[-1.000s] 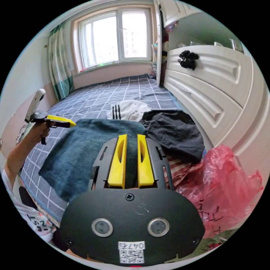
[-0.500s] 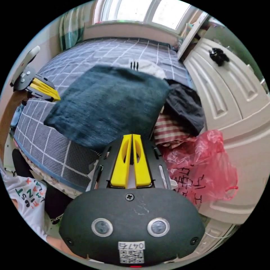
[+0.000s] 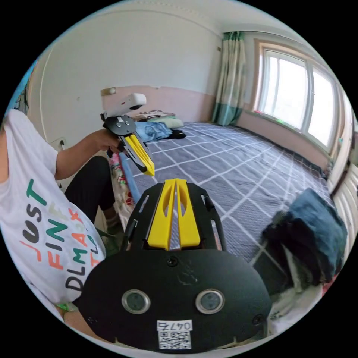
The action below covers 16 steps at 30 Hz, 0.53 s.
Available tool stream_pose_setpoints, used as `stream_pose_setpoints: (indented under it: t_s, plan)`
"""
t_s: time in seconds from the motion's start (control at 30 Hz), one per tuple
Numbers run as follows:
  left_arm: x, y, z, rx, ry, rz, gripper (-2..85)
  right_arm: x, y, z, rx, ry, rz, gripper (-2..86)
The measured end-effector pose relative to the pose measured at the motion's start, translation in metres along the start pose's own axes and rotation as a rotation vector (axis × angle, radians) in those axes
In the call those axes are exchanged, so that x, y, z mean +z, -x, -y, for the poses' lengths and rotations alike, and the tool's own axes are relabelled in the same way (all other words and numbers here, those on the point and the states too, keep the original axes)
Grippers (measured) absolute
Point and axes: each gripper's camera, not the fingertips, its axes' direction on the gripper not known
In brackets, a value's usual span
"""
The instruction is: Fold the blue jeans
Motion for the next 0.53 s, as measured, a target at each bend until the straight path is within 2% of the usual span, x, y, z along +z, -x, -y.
stream_pose_setpoints:
  t_s: [0.1, 0.17, 0.23, 0.37, 0.53]
  plan:
    - [0.010, 0.029, -0.072, -0.115, 0.122, 0.054, -0.8, 0.092, 0.057, -0.007, -0.008, 0.023, 0.124, -0.6]
    - [0.001, 0.048, -0.101, -0.144, 0.145, 0.078, -0.8, 0.145, 0.088, 0.001, -0.058, 0.102, 0.240, 0.1]
    - [-0.017, 0.068, -0.120, -0.147, 0.117, 0.097, -0.8, 0.166, 0.105, 0.010, -0.083, 0.129, 0.268, 0.8]
    - [-0.067, 0.132, -0.145, -0.146, 0.029, 0.122, -0.8, 0.190, 0.129, 0.057, -0.135, 0.092, 0.216, 1.1]
    - [-0.112, 0.231, -0.194, -0.343, -0.127, 0.108, -0.8, 0.240, 0.156, 0.138, -0.240, 0.110, 0.079, 1.0]
